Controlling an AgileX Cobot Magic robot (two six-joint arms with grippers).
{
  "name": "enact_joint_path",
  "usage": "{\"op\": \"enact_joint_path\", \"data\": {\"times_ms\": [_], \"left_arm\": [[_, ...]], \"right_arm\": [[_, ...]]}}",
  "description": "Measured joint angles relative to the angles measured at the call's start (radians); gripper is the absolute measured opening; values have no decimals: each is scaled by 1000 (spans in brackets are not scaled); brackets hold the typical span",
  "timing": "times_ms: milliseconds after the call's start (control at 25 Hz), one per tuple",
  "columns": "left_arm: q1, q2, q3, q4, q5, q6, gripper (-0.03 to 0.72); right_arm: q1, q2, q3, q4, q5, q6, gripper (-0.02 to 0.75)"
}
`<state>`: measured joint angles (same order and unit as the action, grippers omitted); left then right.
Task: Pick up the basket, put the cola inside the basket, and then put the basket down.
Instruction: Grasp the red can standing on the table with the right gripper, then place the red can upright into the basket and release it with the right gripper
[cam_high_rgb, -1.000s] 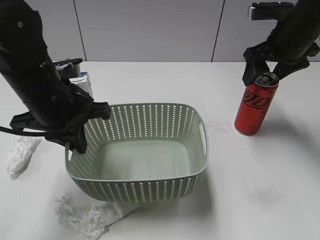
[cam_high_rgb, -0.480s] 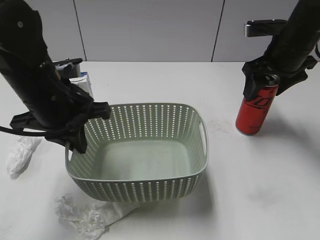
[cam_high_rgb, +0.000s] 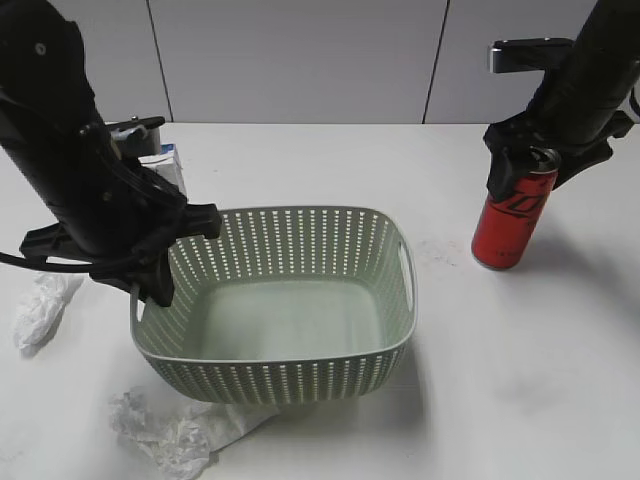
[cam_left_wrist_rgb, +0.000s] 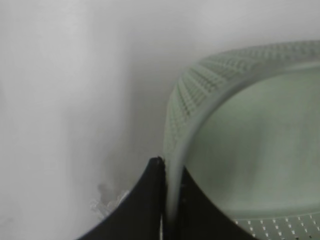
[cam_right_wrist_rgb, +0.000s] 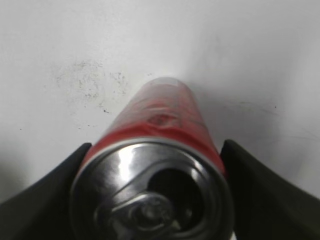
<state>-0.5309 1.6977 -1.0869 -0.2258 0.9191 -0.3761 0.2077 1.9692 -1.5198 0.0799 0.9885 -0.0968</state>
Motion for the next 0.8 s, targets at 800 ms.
{"op": "enact_joint_path", "data": {"times_ms": [800], "left_arm": [[0,0,0,0,-1,0,-4]], "right_arm": [[4,-91,-158,-1,194,0,498]]}}
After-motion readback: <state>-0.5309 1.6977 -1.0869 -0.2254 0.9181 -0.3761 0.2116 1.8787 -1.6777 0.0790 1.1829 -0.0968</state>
